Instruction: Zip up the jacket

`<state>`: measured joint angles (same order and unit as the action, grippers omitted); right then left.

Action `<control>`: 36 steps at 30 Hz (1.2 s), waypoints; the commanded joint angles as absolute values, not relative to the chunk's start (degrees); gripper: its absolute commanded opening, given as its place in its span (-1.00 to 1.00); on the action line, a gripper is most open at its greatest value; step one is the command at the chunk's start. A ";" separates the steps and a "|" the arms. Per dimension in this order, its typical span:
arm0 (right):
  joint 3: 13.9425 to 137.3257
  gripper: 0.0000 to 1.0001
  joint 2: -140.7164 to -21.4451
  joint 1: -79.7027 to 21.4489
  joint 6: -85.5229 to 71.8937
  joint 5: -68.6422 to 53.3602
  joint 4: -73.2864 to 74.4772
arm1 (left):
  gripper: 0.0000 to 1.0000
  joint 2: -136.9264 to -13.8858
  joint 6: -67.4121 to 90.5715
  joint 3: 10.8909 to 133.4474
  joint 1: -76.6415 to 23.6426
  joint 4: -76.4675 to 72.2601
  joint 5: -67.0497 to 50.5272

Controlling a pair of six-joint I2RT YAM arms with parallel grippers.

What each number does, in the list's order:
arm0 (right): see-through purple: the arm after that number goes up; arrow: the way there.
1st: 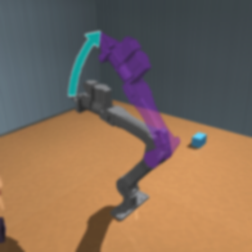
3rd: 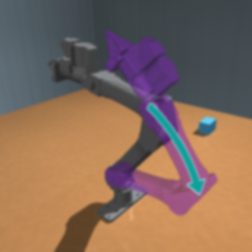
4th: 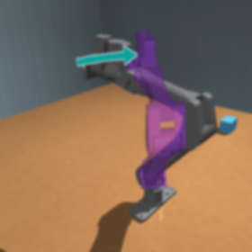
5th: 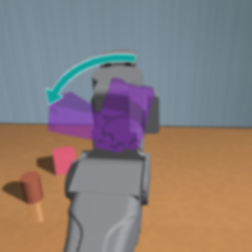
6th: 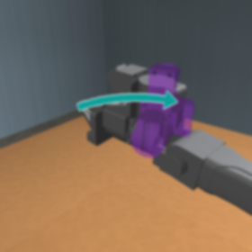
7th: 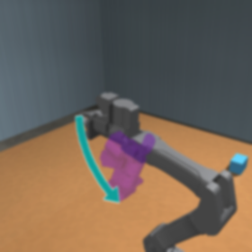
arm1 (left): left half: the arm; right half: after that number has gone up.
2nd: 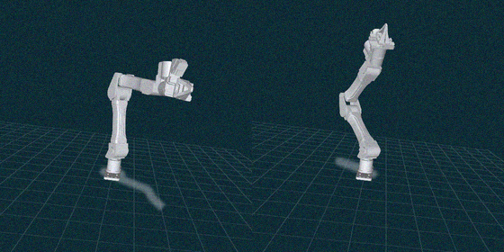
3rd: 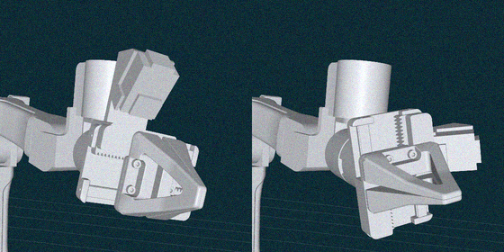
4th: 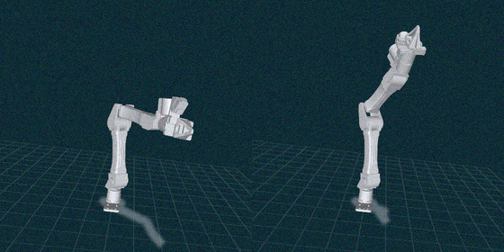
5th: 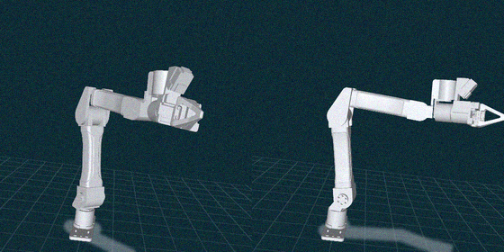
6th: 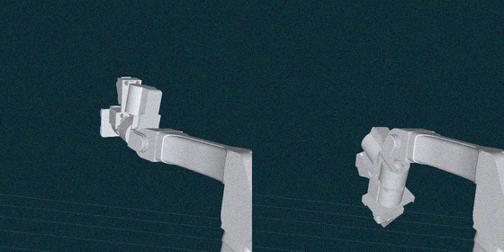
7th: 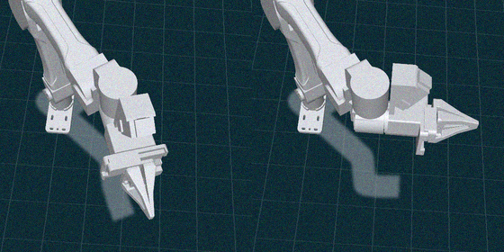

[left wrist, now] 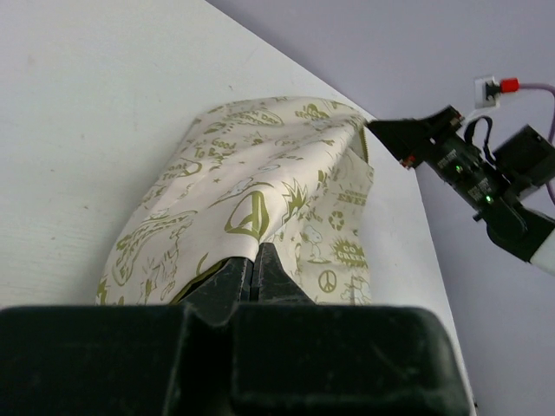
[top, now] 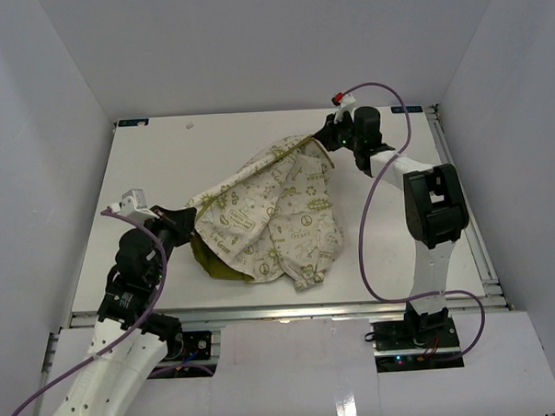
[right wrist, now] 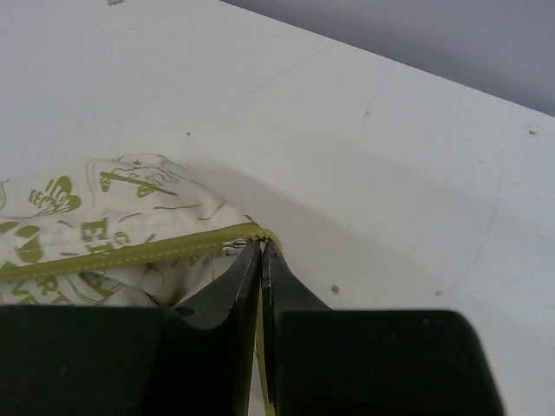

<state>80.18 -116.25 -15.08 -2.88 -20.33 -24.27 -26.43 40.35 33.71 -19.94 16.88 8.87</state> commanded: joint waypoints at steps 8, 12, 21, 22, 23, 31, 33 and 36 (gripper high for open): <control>69.31 -0.85 -108.65 -7.01 -6.02 -5.75 -32.67 | -1.00 -32.24 38.78 44.99 -19.25 14.70 32.04; 65.37 -0.85 -106.17 -6.70 -8.74 -0.67 -32.49 | -1.00 -36.36 37.37 48.34 -19.25 17.03 36.01; 64.28 -0.85 -104.02 -1.88 -10.20 4.03 -29.66 | -1.00 -41.61 34.50 50.93 -18.41 15.57 39.26; 64.25 -0.85 -103.85 -1.51 -10.05 4.73 -29.37 | -1.00 -44.17 34.27 52.16 -18.18 16.38 39.47; 64.25 -0.85 -103.62 -1.10 -10.08 5.04 -29.15 | -1.00 -46.05 34.01 53.34 -17.92 16.94 39.55; 63.65 -0.85 -100.48 1.26 -9.73 8.61 -28.06 | -1.00 -52.84 35.12 54.79 -8.98 14.88 29.02; 63.50 -0.85 -100.36 1.32 -9.75 9.09 -27.93 | -1.00 -55.78 36.31 54.59 -6.02 14.98 24.09; 62.70 -0.85 -100.14 1.18 -11.08 5.03 -28.84 | -1.00 -57.82 38.21 52.56 -2.20 13.43 14.07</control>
